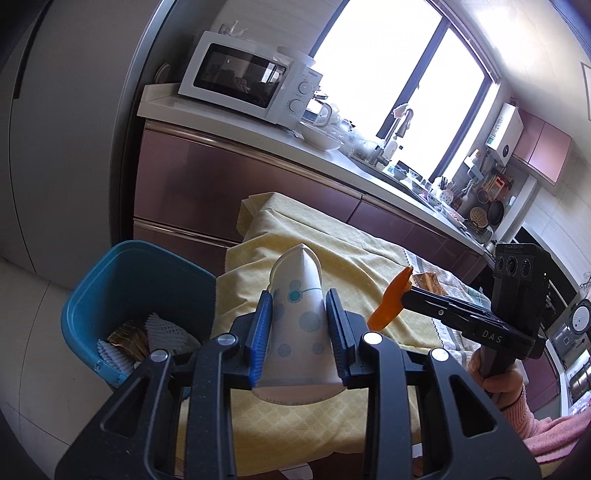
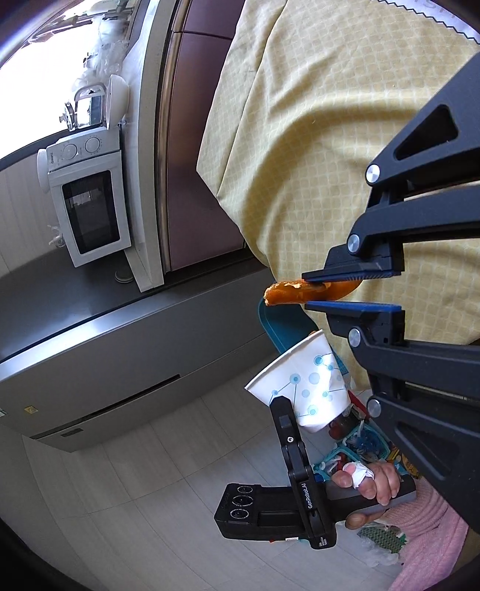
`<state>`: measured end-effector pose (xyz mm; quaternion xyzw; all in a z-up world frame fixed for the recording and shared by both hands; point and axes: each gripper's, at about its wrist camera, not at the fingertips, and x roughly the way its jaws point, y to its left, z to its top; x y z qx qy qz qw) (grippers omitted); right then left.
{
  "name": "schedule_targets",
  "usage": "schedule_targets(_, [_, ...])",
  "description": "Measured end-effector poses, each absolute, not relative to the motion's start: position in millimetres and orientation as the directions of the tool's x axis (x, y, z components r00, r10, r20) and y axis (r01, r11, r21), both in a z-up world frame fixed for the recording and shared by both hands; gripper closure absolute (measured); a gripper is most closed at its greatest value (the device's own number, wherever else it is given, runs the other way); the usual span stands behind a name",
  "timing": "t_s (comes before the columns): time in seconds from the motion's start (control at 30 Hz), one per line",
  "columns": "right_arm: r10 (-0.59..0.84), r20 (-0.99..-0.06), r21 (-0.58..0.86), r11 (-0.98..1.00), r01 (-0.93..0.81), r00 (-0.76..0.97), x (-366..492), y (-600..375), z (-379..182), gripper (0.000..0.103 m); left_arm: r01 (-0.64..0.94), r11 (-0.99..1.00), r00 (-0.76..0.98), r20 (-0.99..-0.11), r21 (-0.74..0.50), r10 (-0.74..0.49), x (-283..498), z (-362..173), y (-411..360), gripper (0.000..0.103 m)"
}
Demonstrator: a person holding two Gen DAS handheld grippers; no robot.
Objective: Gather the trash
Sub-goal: 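Carry paper cup and orange peel over the teal bin and lower them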
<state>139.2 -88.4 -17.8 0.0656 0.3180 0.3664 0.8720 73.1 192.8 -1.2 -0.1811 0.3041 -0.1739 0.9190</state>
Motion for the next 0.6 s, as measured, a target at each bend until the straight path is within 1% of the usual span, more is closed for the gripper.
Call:
schedule_targets(0.27, [0.718,-0.506,0.356,0.678,-0.643,0.478,144.3,-57.2,-17.0,0.094,0.142,0.892,0.783,-0.502,-0.428,-0.366,71.3,-3.8,222.6,0.073])
schedule_targets(0.6, [0.759,-0.5,0.356,0.618,-0.701,0.416,153.1,-17.1,-11.6,0.094,0.058,0.905,0.787,-0.538,-0.422,-0.301,79.9,-20.8,253.8,0.073])
